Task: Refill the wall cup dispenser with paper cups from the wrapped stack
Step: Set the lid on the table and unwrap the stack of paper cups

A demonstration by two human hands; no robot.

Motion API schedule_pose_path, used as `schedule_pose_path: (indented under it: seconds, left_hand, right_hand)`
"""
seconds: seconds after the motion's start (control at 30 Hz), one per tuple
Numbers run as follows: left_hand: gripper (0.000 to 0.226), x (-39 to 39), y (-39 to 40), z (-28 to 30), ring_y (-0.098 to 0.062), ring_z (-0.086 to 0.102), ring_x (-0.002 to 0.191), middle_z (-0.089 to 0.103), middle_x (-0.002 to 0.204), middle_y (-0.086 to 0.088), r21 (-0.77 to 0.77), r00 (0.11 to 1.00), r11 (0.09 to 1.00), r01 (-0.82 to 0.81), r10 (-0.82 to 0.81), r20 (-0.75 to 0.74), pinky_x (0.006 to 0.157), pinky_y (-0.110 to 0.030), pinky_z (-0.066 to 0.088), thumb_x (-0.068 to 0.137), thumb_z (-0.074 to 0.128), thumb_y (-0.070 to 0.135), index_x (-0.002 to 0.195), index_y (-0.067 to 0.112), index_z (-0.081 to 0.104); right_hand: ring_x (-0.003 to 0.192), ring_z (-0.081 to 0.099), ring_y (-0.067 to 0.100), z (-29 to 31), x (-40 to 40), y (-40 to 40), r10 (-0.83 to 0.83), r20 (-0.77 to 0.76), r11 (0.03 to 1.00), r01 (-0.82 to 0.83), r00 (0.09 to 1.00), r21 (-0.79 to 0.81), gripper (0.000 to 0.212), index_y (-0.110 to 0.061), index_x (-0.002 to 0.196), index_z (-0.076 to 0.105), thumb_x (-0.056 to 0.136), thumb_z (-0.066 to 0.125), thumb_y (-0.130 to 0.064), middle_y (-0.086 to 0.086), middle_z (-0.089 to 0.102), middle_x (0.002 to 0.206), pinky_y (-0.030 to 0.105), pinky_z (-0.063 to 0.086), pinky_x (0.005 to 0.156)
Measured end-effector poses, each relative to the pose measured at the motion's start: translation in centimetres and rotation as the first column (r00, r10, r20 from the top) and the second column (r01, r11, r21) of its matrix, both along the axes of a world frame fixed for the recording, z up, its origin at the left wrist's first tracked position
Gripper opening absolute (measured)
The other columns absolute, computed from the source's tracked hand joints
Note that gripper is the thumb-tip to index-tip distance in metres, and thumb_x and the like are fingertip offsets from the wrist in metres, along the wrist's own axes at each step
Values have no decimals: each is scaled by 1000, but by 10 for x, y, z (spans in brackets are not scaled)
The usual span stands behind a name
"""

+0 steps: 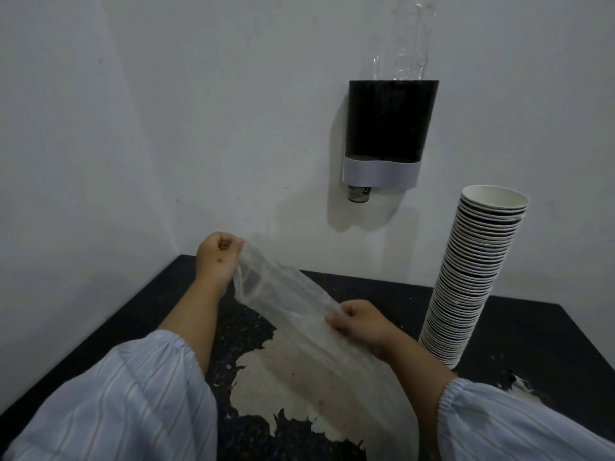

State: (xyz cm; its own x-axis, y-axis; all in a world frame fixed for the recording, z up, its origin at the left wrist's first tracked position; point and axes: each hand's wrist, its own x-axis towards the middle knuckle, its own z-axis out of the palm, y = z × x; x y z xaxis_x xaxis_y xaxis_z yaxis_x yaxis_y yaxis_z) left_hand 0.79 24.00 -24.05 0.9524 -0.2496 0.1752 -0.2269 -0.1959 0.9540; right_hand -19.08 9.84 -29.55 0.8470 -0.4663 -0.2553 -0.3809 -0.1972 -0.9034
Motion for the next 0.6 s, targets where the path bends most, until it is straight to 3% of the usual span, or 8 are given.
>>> schedule_pose_path:
  seconds: [0.03,0.13,0.23,0.33,0.43,0.5,0.6]
  left_hand:
    - [14,2,0,-3,-29,57,101,61,100,-7,28,999,1000,10,-9,-51,78,-30,45,88,62,23,94,12,58]
    - [67,-4,0,-11,-33,45,125,40,141,-16,181,974,982,53,-11,-226,99,-40,40,83,64,44,133,10,36]
    - [86,-21,-1,-16,-34,41,129,33,146,-15,255,915,949,186,-74,-396,101,-50,39,80,59,58,142,13,21]
    - [72,-36,4,-20,-27,56,111,54,127,-11,314,770,788,530,-293,-567,93,-48,46,81,52,64,133,17,38]
    - [41,-42,5,-27,-24,60,110,62,122,-8,203,585,621,757,-505,-635,102,-52,42,86,59,43,118,17,59]
    - [26,-40,3,-32,-28,62,109,66,117,-10,152,598,648,747,-553,-580,100,-50,46,85,64,22,111,16,63]
    - [14,-31,4,-39,-26,64,96,68,101,-10,176,750,774,609,-489,-446,92,-45,52,83,64,10,96,15,64]
  right_hand:
    - [64,53,14,-1,1,-1,-38,7,999,38,999,36,18,-13,74,59,90,58,-20,5,58,74,29,46,65]
    - [71,54,21,-2,9,-3,-166,53,980,158,985,121,16,-8,82,59,92,55,-20,10,58,80,35,46,67]
    - [78,56,26,0,25,-3,-288,99,928,252,953,274,17,-6,87,58,93,54,-21,14,58,86,37,47,74]
    - [97,63,30,5,40,-1,-360,78,857,296,930,422,16,-7,99,61,93,53,-19,14,65,104,44,51,92]
    - [104,61,29,6,50,2,-378,73,805,288,923,519,18,-11,109,58,94,51,-18,13,62,113,46,49,96]
    - [106,60,30,3,55,5,-382,57,780,289,922,555,28,-12,118,54,91,55,-21,12,61,117,48,49,95]
    - [105,61,30,-3,59,9,-347,12,786,284,938,549,36,-14,122,50,88,61,-20,12,60,119,46,54,82]
